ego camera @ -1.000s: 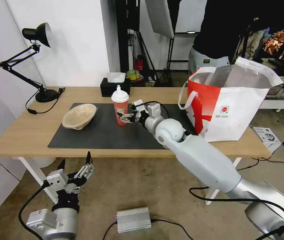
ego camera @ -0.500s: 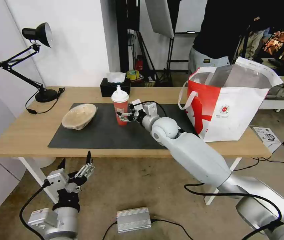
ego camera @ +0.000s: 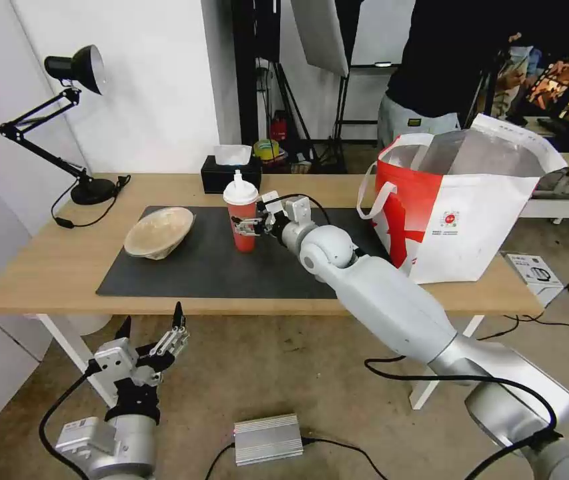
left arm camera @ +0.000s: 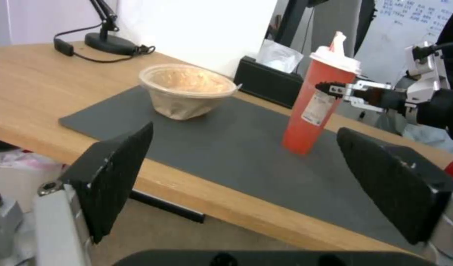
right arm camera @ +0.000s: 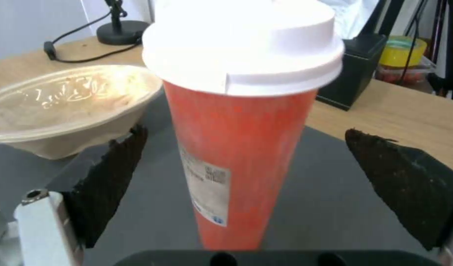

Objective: Pick up the trash from the table and place it into the takeout bag.

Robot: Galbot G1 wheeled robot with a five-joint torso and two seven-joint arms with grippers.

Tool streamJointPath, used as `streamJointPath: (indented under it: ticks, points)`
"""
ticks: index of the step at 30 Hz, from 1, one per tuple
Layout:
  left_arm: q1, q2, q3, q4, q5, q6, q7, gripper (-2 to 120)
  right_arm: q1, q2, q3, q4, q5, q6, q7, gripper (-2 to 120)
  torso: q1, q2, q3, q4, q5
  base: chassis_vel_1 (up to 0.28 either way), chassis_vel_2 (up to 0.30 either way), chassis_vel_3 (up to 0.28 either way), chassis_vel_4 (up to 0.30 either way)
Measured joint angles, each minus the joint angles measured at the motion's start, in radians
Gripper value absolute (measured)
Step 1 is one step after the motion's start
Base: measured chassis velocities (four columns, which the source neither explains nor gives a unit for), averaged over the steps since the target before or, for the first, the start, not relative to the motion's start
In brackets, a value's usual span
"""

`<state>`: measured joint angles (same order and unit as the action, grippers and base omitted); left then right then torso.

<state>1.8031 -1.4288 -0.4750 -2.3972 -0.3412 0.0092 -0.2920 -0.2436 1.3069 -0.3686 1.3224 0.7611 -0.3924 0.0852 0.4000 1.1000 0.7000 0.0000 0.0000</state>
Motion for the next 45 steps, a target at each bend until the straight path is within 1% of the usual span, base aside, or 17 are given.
streamJointPath:
  ticks: [15, 29, 30, 31, 33, 34, 38, 39, 40, 41, 42, 43, 45]
  points:
    - [0.002, 0.0, -0.005, -0.004, 0.0, -0.001, 0.0, 100, 0.016, 0.044, -0.009, -0.066, -0.027, 0.008, -0.017, 100, 0.0, 0.0, 0.0, 0.0, 0.0, 0.0, 0.0, 0.0, 0.0]
    - [0.0, 0.0, -0.002, -0.001, 0.0, -0.001, -0.001, 100, 0.02, 0.066, -0.009, -0.104, -0.042, 0.009, -0.024, 100, 0.0, 0.0, 0.0, 0.0, 0.0, 0.0, 0.0, 0.0, 0.0]
    - [-0.001, 0.0, -0.002, -0.001, 0.0, -0.001, -0.001, 100, 0.02, 0.067, -0.01, -0.107, -0.042, 0.01, -0.026, 97, 0.0, 0.0, 0.0, 0.0, -0.0001, 0.0, 0.0, 0.0, 0.0]
    - [-0.001, 0.0, -0.002, -0.001, 0.0, -0.001, -0.001, 100, 0.018, 0.067, -0.01, -0.11, -0.041, 0.011, -0.029, 91, 0.0, 0.0, 0.0, 0.0, 0.0, 0.0, 0.0, 0.0, 0.0]
    - [-0.001, 0.001, -0.002, -0.001, 0.0, -0.001, -0.001, 100, 0.014, 0.068, -0.01, -0.113, -0.041, 0.017, -0.031, 84, 0.0, 0.0, 0.0, 0.0, 0.0, 0.0, 0.0, 0.0, 0.0]
    - [-0.001, 0.001, -0.002, -0.001, 0.0, -0.001, -0.001, 100, 0.014, 0.068, -0.01, -0.113, -0.041, 0.017, -0.031, 84, 0.0, 0.0, 0.0, 0.0, 0.0, 0.0, 0.0, 0.0, 0.0]
    - [0.001, 0.003, -0.003, -0.001, -0.001, -0.002, -0.001, 100, 0.004, 0.067, -0.011, -0.113, -0.041, 0.022, -0.034, 66, 0.0, 0.0, 0.0, 0.0, 0.0, 0.0, 0.0, 0.0, 0.0]
    - [0.001, 0.003, -0.003, -0.001, -0.001, -0.002, -0.001, 100, 0.004, 0.067, -0.011, -0.113, -0.041, 0.022, -0.034, 66, 0.0, 0.0, 0.0, 0.0, 0.0, 0.0, 0.0, 0.0, 0.0]
    - [0.001, 0.004, -0.003, -0.001, -0.001, -0.002, -0.001, 100, 0.001, 0.066, -0.011, -0.112, -0.041, 0.023, -0.034, 61, 0.0, 0.0, 0.0, 0.0, 0.0, 0.0, 0.0, 0.0, 0.0]
    - [0.002, 0.004, -0.003, -0.001, -0.001, -0.002, -0.002, 100, -0.001, 0.065, -0.011, -0.111, -0.041, 0.024, -0.034, 54, 0.0, 0.0, 0.0, 0.0, 0.0, 0.0, 0.0, 0.0, 0.0]
    - [0.003, 0.003, -0.004, -0.001, 0.0, -0.002, -0.002, 100, -0.003, 0.066, -0.009, -0.11, -0.043, 0.025, -0.034, 52, 0.0, 0.0, 0.0, -0.0001, 0.0, 0.0, 0.0, 0.0, 0.0]
    - [0.003, 0.003, -0.004, -0.001, 0.0, -0.002, -0.002, 100, -0.003, 0.066, -0.009, -0.11, -0.043, 0.025, -0.034, 52, 0.0, 0.0, 0.0, -0.0001, 0.0, 0.0, 0.0, 0.0, 0.0]
    - [0.002, 0.003, -0.003, 0.0, 0.001, -0.002, -0.003, 100, -0.01, 0.067, -0.008, -0.107, -0.046, 0.027, -0.035, 41, 0.0, 0.0, 0.0, -0.0001, 0.0, 0.0, 0.0, 0.0, 0.0]
